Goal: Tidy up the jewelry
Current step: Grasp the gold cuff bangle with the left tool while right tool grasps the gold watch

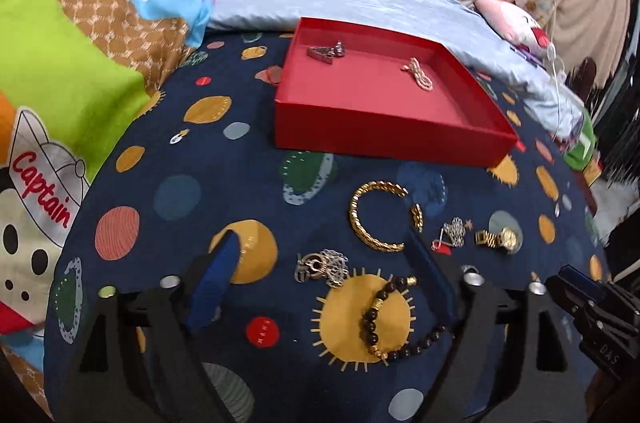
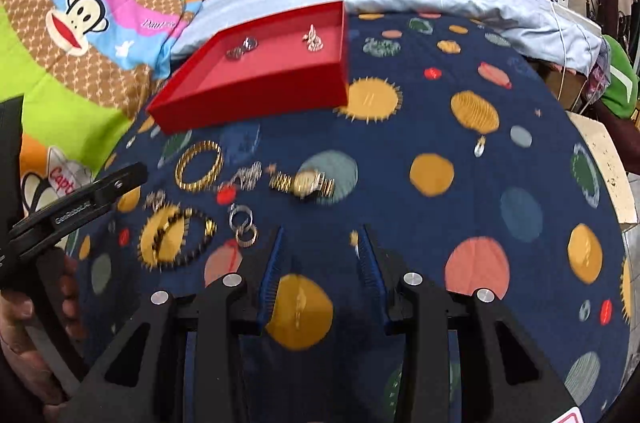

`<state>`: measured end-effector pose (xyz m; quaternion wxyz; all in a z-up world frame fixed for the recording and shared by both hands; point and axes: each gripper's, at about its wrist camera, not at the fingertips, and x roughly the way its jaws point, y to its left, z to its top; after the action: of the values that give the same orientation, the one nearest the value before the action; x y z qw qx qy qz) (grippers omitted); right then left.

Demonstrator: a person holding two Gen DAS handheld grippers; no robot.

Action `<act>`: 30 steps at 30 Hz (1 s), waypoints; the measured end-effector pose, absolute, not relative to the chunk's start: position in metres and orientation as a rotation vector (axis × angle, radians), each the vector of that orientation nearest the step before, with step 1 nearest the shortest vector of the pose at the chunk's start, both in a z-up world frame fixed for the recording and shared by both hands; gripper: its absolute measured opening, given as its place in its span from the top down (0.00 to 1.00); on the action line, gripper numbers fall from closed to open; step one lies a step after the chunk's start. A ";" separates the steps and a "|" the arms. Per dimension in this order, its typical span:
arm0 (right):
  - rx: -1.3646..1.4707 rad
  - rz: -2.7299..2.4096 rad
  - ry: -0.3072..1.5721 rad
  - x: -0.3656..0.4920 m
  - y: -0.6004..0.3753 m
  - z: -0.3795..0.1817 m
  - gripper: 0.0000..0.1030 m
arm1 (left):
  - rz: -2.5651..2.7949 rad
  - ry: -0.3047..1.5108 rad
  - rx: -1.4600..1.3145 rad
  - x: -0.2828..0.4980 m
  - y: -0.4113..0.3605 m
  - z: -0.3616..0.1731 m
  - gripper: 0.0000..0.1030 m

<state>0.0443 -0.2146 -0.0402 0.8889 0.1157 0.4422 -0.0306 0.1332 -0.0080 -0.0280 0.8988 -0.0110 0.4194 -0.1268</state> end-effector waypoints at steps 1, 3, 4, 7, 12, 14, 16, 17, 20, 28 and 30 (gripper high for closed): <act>0.246 -0.061 0.922 0.043 -0.215 -0.041 0.64 | -0.268 0.869 -0.014 0.133 -0.012 -0.030 0.14; 0.257 -0.055 0.922 0.043 -0.214 -0.042 0.64 | -0.288 0.877 0.002 0.135 -0.022 -0.033 0.14; 0.261 -0.056 0.919 0.042 -0.214 -0.042 0.64 | -0.293 0.877 0.006 0.137 -0.027 -0.035 0.14; 0.270 -0.053 0.915 0.044 -0.215 -0.040 0.64 | -0.299 0.880 0.028 0.145 -0.039 -0.040 0.14; 0.284 -0.052 0.913 0.045 -0.217 -0.040 0.64 | -0.289 0.896 0.059 0.156 -0.055 -0.053 0.16; 0.290 -0.052 0.911 0.045 -0.218 -0.040 0.64 | -0.289 0.908 0.062 0.159 -0.058 -0.057 0.18; 0.290 -0.049 0.912 0.046 -0.219 -0.041 0.64 | -0.288 0.920 0.063 0.162 -0.060 -0.061 0.20; 0.291 -0.050 0.912 0.046 -0.218 -0.041 0.64 | -0.287 0.920 0.064 0.163 -0.061 -0.062 0.22; 0.294 -0.045 0.915 0.049 -0.218 -0.042 0.64 | -0.286 0.907 0.083 0.163 -0.064 -0.061 0.31; 0.261 -0.022 0.915 0.064 -0.218 -0.047 0.64 | -0.334 0.925 0.038 0.163 -0.063 -0.056 0.47; 0.244 -0.009 0.907 0.070 -0.219 -0.046 0.64 | -0.337 0.922 0.024 0.161 -0.060 -0.053 0.47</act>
<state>0.0696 -0.2187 -0.0457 0.8918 0.1176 0.4368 -0.0042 0.1613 -0.0597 -0.0526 0.8818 0.0116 0.4429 -0.1618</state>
